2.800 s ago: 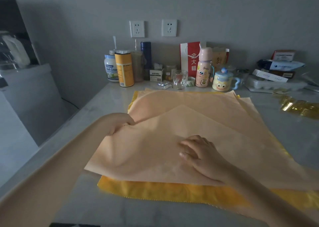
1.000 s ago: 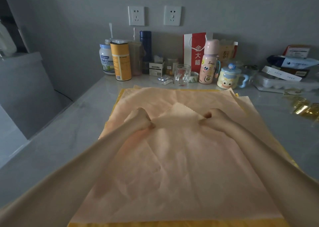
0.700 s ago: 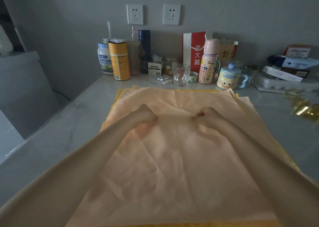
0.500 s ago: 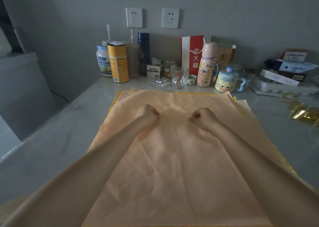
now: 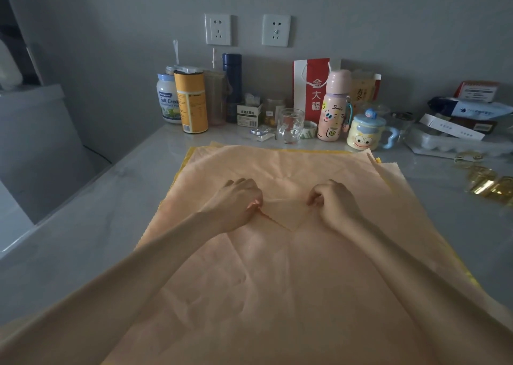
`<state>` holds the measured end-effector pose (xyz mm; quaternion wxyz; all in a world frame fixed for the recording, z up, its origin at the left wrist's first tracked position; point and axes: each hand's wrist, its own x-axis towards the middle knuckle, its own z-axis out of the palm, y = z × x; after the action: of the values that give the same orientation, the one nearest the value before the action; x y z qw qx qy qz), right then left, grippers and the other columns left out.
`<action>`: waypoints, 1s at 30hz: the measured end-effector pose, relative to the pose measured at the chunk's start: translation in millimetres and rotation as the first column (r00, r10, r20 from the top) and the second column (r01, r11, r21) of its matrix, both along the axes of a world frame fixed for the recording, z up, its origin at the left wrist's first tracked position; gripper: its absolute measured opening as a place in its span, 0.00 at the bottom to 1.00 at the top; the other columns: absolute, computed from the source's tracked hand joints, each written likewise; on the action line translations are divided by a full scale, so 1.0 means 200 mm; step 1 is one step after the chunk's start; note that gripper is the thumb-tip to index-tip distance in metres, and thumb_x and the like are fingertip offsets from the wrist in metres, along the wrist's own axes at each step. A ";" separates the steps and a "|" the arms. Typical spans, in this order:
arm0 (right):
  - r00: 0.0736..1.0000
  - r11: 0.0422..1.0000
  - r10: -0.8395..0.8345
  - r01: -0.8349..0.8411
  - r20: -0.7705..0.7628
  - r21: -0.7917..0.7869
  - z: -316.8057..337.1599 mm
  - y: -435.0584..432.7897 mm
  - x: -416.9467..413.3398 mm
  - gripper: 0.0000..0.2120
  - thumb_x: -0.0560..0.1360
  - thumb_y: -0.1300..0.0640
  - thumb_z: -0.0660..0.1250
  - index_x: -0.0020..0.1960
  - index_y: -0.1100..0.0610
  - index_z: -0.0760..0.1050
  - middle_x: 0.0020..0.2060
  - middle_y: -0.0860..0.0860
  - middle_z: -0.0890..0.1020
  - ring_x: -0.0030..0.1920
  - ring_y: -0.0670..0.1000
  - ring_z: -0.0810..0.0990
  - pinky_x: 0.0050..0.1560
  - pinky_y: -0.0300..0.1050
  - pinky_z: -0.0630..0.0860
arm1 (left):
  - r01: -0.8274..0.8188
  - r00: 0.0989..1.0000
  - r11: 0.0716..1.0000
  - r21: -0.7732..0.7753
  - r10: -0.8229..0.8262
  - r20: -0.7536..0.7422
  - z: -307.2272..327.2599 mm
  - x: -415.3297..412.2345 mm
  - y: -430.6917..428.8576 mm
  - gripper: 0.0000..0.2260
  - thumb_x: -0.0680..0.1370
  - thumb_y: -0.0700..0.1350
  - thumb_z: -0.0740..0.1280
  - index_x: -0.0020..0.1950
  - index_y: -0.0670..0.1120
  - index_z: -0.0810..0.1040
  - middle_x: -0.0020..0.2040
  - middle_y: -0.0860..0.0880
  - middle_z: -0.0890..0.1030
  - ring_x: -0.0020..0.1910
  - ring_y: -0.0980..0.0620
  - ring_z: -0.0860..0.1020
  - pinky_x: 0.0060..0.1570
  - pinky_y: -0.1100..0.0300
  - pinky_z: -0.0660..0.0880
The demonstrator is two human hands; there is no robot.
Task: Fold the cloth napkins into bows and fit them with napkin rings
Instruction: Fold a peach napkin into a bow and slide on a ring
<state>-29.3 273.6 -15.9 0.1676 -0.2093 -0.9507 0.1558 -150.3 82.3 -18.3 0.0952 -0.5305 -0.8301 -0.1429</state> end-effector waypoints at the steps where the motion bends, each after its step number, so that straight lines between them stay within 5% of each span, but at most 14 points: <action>1: 1.000 0.998 -0.007 0.007 0.003 0.060 0.01 -0.02 0.00 0.14 0.71 0.68 0.60 0.47 0.55 0.81 0.50 0.53 0.77 0.56 0.56 0.73 0.55 0.44 0.66 | -0.003 1.000 1.000 -0.017 0.003 -0.009 0.00 0.01 0.00 0.09 0.78 0.42 0.62 0.54 0.49 0.79 0.59 0.52 0.75 0.58 0.52 0.71 0.54 0.62 0.61; 6: 0.980 0.978 0.194 -0.196 0.038 0.066 0.02 -0.14 -0.04 0.12 0.74 0.59 0.63 0.55 0.52 0.79 0.58 0.50 0.76 0.62 0.52 0.71 0.62 0.43 0.59 | -0.065 0.996 0.997 -0.052 0.061 -0.070 0.02 0.01 0.04 0.10 0.79 0.44 0.61 0.58 0.50 0.77 0.60 0.52 0.73 0.61 0.51 0.70 0.58 0.59 0.63; 13: 0.978 0.995 0.103 -0.098 0.180 -0.036 0.06 -0.09 -0.05 0.18 0.73 0.54 0.65 0.62 0.51 0.72 0.59 0.49 0.76 0.62 0.51 0.72 0.61 0.48 0.61 | -0.181 0.981 0.978 -0.098 0.187 0.048 0.06 0.04 0.11 0.09 0.77 0.49 0.62 0.53 0.48 0.77 0.56 0.50 0.77 0.58 0.50 0.73 0.56 0.56 0.65; 17: 0.965 0.988 0.145 -0.155 0.218 0.027 0.11 -0.15 -0.06 0.13 0.70 0.47 0.69 0.51 0.52 0.75 0.48 0.49 0.76 0.53 0.53 0.76 0.57 0.48 0.61 | -0.193 0.965 0.980 -0.053 0.200 0.168 0.06 0.06 0.12 0.17 0.75 0.50 0.67 0.61 0.47 0.70 0.57 0.50 0.78 0.57 0.48 0.74 0.55 0.56 0.65; 19: 0.972 0.976 0.152 -0.177 0.181 0.129 0.10 -0.17 -0.05 0.13 0.72 0.44 0.66 0.47 0.54 0.74 0.46 0.51 0.76 0.50 0.54 0.76 0.55 0.48 0.63 | -0.195 0.977 0.981 -0.014 0.196 0.083 0.05 0.07 0.13 0.15 0.76 0.48 0.67 0.60 0.46 0.71 0.56 0.49 0.78 0.57 0.47 0.74 0.55 0.56 0.65; 22: 0.986 0.913 0.156 -0.166 0.056 0.374 0.05 -0.16 -0.01 0.13 0.73 0.49 0.64 0.46 0.60 0.75 0.43 0.57 0.78 0.47 0.58 0.77 0.46 0.48 0.67 | -0.097 0.984 0.991 0.096 0.110 -0.140 0.04 0.13 0.13 0.08 0.70 0.38 0.70 0.48 0.43 0.77 0.46 0.46 0.79 0.47 0.44 0.78 0.47 0.53 0.71; 24: 0.983 0.873 0.174 -0.179 0.053 0.455 0.02 -0.15 0.02 0.11 0.62 0.60 0.75 0.37 0.60 0.73 0.33 0.56 0.77 0.35 0.59 0.77 0.34 0.46 0.70 | -0.004 0.974 0.988 0.156 0.040 -0.225 0.01 0.13 0.12 0.10 0.61 0.34 0.74 0.38 0.44 0.78 0.35 0.47 0.78 0.34 0.45 0.78 0.34 0.56 0.74; 26: 0.976 0.850 0.207 -0.212 0.065 0.482 0.00 -0.13 0.04 0.16 0.53 0.67 0.77 0.33 0.59 0.71 0.29 0.54 0.75 0.28 0.59 0.75 0.26 0.44 0.67 | 0.070 0.966 0.984 0.163 -0.027 -0.256 0.00 0.15 0.08 0.06 0.62 0.35 0.67 0.35 0.45 0.78 0.34 0.48 0.78 0.31 0.46 0.78 0.31 0.58 0.74; 30: 0.954 0.828 0.239 -0.297 0.180 0.475 0.04 -0.16 0.09 0.12 0.66 0.68 0.64 0.48 0.59 0.75 0.46 0.57 0.75 0.49 0.59 0.74 0.44 0.46 0.63 | 0.140 0.973 0.985 0.097 -0.119 -0.197 0.00 0.18 0.04 0.11 0.63 0.36 0.63 0.40 0.46 0.82 0.39 0.49 0.79 0.37 0.47 0.79 0.36 0.56 0.75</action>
<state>-10.5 241.2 -8.4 0.1380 -0.0320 -0.9863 -0.0839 -114.5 89.6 -18.2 0.1936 -0.5889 -0.7716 -0.1430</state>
